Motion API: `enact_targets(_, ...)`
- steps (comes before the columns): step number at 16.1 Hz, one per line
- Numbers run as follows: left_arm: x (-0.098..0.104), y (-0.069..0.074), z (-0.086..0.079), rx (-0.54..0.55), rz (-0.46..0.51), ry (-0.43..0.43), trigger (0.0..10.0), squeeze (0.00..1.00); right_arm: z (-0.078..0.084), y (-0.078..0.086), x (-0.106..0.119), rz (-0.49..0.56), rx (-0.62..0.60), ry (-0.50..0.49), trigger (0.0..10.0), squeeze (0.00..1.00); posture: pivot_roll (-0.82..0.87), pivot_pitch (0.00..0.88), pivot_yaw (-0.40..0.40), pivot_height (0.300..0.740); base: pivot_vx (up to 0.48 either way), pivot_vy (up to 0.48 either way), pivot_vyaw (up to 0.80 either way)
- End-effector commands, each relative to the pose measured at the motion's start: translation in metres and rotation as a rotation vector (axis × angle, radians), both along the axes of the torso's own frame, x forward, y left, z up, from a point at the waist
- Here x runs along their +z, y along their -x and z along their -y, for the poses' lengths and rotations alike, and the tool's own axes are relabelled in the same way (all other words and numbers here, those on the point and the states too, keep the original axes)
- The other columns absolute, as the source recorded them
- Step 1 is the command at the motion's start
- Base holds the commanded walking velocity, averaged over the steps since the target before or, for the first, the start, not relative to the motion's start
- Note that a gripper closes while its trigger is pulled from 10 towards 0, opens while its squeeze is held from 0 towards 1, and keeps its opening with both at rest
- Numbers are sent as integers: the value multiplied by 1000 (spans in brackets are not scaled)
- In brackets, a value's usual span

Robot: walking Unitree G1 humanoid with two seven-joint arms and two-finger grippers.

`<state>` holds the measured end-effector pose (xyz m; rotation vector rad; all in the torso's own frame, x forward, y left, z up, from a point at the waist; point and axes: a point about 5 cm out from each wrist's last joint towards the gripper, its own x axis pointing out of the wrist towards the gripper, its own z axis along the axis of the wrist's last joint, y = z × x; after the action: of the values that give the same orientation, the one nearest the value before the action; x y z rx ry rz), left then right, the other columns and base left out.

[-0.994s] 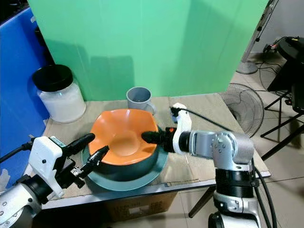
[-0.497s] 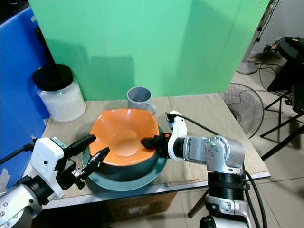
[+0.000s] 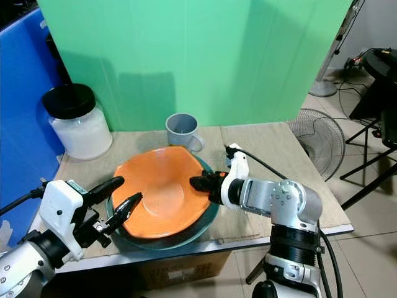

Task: Setting the table

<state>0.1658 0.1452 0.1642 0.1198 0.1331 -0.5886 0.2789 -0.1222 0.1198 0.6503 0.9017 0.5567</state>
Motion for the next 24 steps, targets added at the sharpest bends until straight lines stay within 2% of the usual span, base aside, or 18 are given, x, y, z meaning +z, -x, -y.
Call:
enact_targets(1,3,2,1,-7,11,-4,10000,0,7,0,10,37,-4,23,0,0,-32,0,-21,740,0,0,0)
enact_targets(4,5,0,2,-14,18,0,10000,0,23,0,29,94,-22,14,0,0,-36,0,-15,740,0,0,0)
enact_targets(8,8,-2,5,-29,32,22,10000,0,70,-13,68,223,-149,7,0,0,-47,0,-5,740,0,0,0)
enact_targets(10,8,-4,7,-44,29,28,10000,0,98,-25,86,268,-268,-6,0,0,-61,0,5,740,0,0,0)
enact_targets(12,7,-7,10,-63,29,31,10000,0,126,-39,85,250,-438,34,0,0,-70,0,10,740,0,0,0)
enact_targets(14,6,-10,14,-93,22,35,10000,0,141,-49,68,152,-586,27,39,0,-66,0,6,740,0,0,0)
enact_targets(15,6,-10,16,-107,17,36,10000,0,141,-51,60,108,-605,13,3804,0,-64,0,4,740,0,0,0)
enact_targets(16,6,-10,18,-134,5,40,10000,0,139,-50,52,60,-604,0,10000,0,-57,0,-2,740,0,0,0)
enact_targets(19,5,-11,23,-166,-3,31,10000,0,137,-47,32,-31,-602,26,10000,0,-51,0,-6,740,0,0,0)
enact_targets(20,5,-13,23,-161,0,29,10000,0,138,-45,24,-65,-612,38,10000,631,-53,0,-5,740,0,0,0)
enact_targets(21,4,-14,23,-158,0,27,10000,0,139,-43,21,-74,-605,59,10000,1000,-58,0,0,740,0,0,0)
enact_targets(24,3,-14,22,-152,-4,23,10000,0,144,-40,20,-43,-592,134,10000,1000,-61,0,2,740,0,0,0)
